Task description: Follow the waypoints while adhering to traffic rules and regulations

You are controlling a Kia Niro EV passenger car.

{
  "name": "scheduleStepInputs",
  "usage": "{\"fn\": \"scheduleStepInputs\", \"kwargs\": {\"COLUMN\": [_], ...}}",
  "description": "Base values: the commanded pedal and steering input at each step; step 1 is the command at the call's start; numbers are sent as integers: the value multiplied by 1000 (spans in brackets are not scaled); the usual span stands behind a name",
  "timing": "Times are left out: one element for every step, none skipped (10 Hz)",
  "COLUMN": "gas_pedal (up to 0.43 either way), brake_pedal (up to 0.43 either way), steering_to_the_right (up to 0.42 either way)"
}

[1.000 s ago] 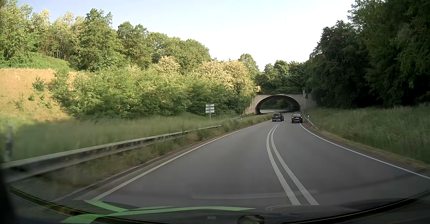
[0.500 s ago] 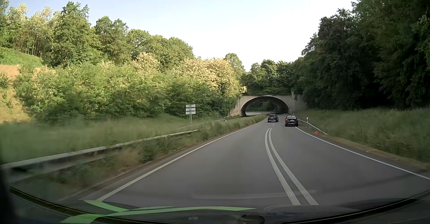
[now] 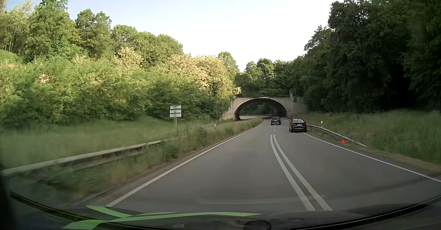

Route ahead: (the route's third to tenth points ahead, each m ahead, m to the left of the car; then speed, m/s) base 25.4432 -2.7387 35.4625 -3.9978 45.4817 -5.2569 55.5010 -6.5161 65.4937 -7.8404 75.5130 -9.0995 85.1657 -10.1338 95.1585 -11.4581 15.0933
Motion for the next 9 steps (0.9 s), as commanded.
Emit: {"fn": "scheduleStepInputs", "kwargs": {"gas_pedal": [319, 319, 319, 331, 331, 339, 339, 339, 339], "brake_pedal": [0, 0, 0, 0, 0, 0, 0, 0, 0], "steering_to_the_right": [29, 29, 28, 28, 27, 26, 25, 24, 22]}}
